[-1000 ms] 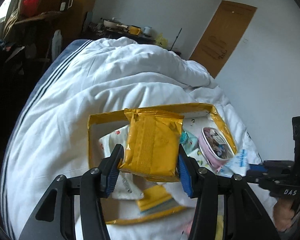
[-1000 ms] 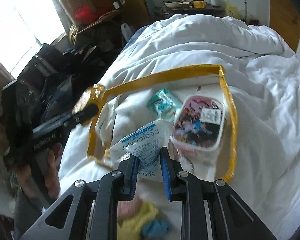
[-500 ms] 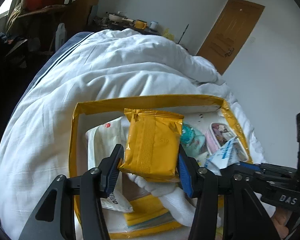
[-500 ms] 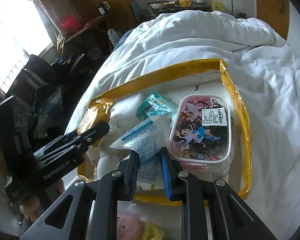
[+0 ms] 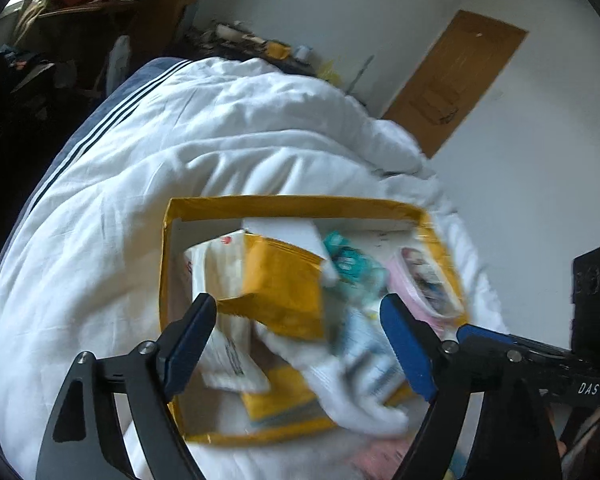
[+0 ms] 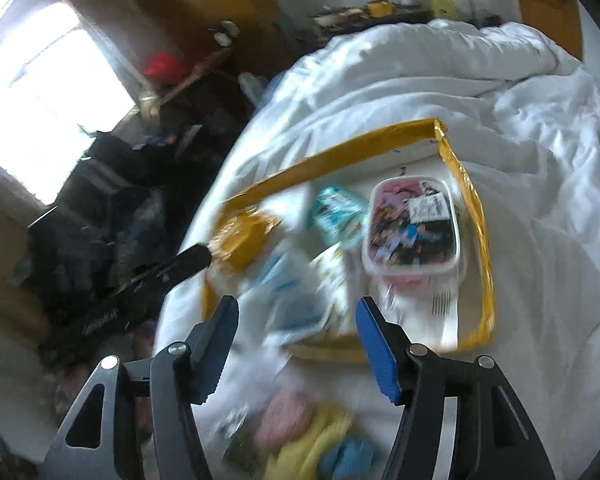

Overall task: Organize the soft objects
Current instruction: 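Open both tools over the tray and move them back to the pile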

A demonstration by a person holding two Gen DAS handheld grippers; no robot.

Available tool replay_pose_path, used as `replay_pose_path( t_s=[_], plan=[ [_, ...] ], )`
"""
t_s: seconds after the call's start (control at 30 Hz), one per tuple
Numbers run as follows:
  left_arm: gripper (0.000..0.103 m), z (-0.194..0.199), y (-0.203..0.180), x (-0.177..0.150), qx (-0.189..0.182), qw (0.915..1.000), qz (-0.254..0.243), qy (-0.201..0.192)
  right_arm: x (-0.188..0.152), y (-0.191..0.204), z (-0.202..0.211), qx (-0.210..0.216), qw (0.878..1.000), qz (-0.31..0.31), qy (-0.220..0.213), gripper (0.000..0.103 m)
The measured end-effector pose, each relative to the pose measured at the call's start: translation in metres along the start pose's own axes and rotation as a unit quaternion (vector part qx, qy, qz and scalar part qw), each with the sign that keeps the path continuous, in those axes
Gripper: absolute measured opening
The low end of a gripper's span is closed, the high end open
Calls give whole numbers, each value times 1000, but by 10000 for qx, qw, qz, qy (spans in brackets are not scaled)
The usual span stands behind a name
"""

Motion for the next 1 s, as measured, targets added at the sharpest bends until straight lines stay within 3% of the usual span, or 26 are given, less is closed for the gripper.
replay_pose_path(
  t_s=[0.2,0.33,0.43,0.6,0.67,0.83,1.0],
  plan=[
    [91,55,-14,-19,-176,9988,-278,-355,-58,-1,60,343,9980,506,-176,73],
    [91,75,-33,-46,-369,9974,-594,-190,-101,-20,75,653,9964,533,33,73],
    [91,84,-54,-81,-682,9936,-886,187,-129,-36,73,854,9949,492,197,73],
    [91,82,-81,-116,-1095,9829,-1330,655,-133,-31,52,913,9936,438,497,73],
    [91,81,-92,-120,-1086,9772,-1674,726,-137,-28,49,891,9936,478,502,71],
    [90,75,-96,-131,-1066,9733,-1828,887,-147,-21,34,647,9934,609,720,67],
    [76,70,-104,-138,-1175,9628,-2196,1044,-152,-29,11,362,9945,345,918,62]
  ],
)
Point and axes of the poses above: each gripper's, at about its wrist camera, not at the fingertips, and z roughly against the way its jaws point, y to its left, x to its top, the point moved 1 cm from there along -z, roughly the way its jaws point, and after that the axes turned 9 degrees about -z, right-handed, at the moved point
